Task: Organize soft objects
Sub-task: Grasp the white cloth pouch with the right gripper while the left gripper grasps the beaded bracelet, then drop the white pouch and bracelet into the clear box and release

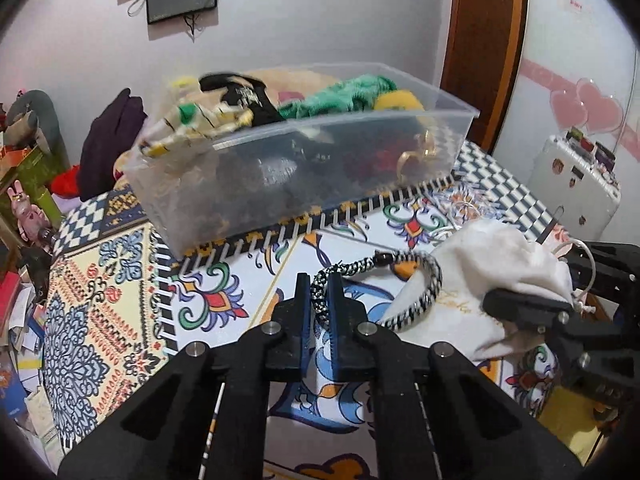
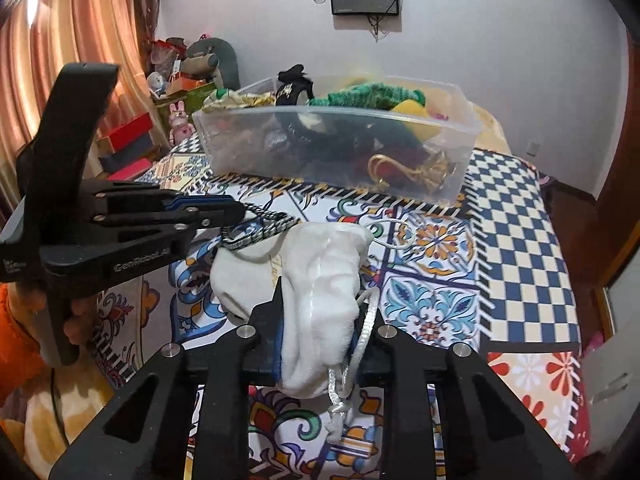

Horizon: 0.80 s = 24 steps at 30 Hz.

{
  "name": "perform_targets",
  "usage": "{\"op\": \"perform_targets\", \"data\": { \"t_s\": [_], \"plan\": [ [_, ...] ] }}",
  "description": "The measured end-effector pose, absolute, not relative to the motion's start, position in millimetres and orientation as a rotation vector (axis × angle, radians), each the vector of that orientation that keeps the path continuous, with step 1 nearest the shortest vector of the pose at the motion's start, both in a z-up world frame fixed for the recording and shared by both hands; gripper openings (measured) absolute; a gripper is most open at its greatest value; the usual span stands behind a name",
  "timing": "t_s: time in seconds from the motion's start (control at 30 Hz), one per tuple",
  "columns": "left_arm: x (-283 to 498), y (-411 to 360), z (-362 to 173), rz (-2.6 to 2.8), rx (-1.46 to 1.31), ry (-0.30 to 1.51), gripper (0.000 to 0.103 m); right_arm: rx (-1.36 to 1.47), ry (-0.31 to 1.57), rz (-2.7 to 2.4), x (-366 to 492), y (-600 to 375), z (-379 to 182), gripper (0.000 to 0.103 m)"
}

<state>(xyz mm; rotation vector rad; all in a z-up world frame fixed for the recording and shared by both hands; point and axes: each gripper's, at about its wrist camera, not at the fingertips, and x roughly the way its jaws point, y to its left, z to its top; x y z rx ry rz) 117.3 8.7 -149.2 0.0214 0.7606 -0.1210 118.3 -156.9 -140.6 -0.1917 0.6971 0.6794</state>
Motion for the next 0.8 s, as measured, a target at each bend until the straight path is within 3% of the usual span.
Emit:
{"op": "perform_targets", "data": {
  "t_s": [0.8],
  "plan": [
    [120.6,36.9,-46.0,-0.039,-0.036,0.471,0.007,-0.094,0.409,0.559,155.8,-167.4,-37.0,0.021]
  ]
}}
